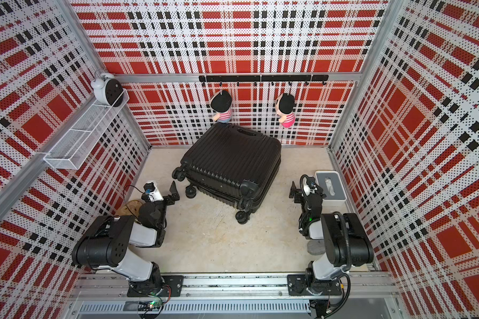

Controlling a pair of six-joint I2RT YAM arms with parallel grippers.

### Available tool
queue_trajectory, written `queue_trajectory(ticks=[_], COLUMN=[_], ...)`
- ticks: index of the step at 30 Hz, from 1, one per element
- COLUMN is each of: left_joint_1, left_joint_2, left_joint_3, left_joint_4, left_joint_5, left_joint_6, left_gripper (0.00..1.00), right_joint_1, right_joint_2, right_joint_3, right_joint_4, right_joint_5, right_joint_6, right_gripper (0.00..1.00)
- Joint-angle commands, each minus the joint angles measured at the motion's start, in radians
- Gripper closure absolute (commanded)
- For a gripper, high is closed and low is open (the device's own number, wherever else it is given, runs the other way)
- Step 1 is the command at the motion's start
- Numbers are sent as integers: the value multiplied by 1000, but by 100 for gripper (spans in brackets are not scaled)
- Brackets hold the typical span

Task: Open the suitcase zippers
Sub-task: Adjust the suitcase at the center of the board.

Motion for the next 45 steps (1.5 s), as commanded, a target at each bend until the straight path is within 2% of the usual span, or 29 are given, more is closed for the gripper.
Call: queue_trajectory(ticks=[1,6,9,12,14,16,17,19,22,24,25,26,29,31,32,33,36,39,43,45], left_joint_1=[2,-4,-16,-38,-94,-164,-185,-226,-317,-387,-412,-427,-412,-409,-409,-393,-339,-357,-505,-626], left_joint_2=[1,-6,-124,-284,-396,-522,-577,-687,-827,-929,-966,-1003,-1060,-1095,-1118,-1140,-1129,-1065,-994,-948], left_joint_3=[-3,-7,-41,-108,-135,-100,-76,-37,-33,-20,2,31,80,76,49,14,-6,32,33,31], left_joint_4=[23,24,-14,-28,-65,-229,-317,-464,-572,-696,-784,-882,-1020,-1049,-1032,-979,-953,-1028,-1056,-1078], left_joint_5=[5,-16,-176,-310,-393,-515,-536,-533,-527,-581,-604,-581,-377,-358,-347,-278,-148,-100,-101,-152], left_joint_6=[0,0,-38,-64,-37,-42,-55,-102,-182,-249,-294,-332,-325,-409,-479,-510,-583,-595,-624,-656], left_gripper=[2,2,2,2,2,2,2,2,2,2,2,2,2,2,2,2,2,2,2,2], right_joint_1=[6,6,15,41,60,61,61,63,60,54,48,23,-83,-149,-172,-181,-173,-145,-98,-73], right_joint_2=[9,10,-12,-159,-263,-365,-397,-456,-473,-417,-372,-321,-186,-69,-19,36,186,302,435,513], right_joint_3=[-6,-10,-13,-16,-11,11,30,97,261,456,538,592,703,769,816,856,1023,1194,1399,1518], right_joint_4=[11,15,6,-104,-180,-266,-316,-435,-659,-917,-964,-964,-964,-970,-968,-938,-987,-1101,-1247,-1338], right_joint_5=[-2,-9,21,61,87,93,81,53,24,-5,-10,-10,-10,-10,-559,-620,-689,-708,-719,-725], right_joint_6=[-12,-19,-17,-40,-37,69,107,186,303,325,328,328,328,328,619,665,705,669,578,526], right_gripper=[0,0,0,0,0,0,0,0,0,0,0,0,0,0,0,0,0,0,0,0])
